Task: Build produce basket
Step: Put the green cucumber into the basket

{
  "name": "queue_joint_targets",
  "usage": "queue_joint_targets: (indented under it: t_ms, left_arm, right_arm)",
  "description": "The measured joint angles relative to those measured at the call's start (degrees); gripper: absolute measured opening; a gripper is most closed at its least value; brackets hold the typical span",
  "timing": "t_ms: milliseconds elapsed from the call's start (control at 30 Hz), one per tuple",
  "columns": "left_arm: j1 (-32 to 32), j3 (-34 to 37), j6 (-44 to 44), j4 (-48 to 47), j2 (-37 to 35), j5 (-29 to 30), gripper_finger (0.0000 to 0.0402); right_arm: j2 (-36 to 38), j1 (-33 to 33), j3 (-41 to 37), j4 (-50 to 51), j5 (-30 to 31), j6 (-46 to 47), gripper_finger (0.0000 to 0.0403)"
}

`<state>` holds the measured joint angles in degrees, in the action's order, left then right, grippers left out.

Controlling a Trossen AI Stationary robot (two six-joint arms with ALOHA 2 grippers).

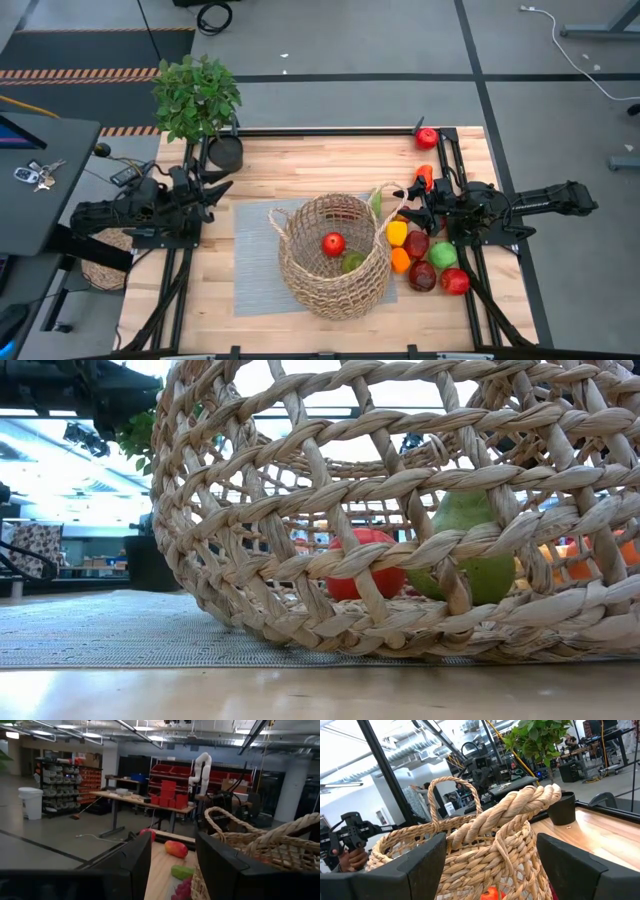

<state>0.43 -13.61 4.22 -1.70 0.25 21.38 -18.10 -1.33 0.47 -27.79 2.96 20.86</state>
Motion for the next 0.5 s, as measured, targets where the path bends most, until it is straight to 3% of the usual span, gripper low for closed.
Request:
queue_joint_targets:
  t_ms: [233, 500]
  left_arm:
    - [0.00, 3.07, 3.83, -1.39, 0.02, -0.19, 0.0160]
    - [-0.04, 10.84, 6.05, 5.28, 0.04, -0.69, 0.0160]
  right_arm:
    - [-0.01, -0.01, 0.00, 0.01, 0.00, 0.00, 0.0312]
    - [-0.01, 0.00, 0.00, 0.00, -0.01, 0.00, 0.0312]
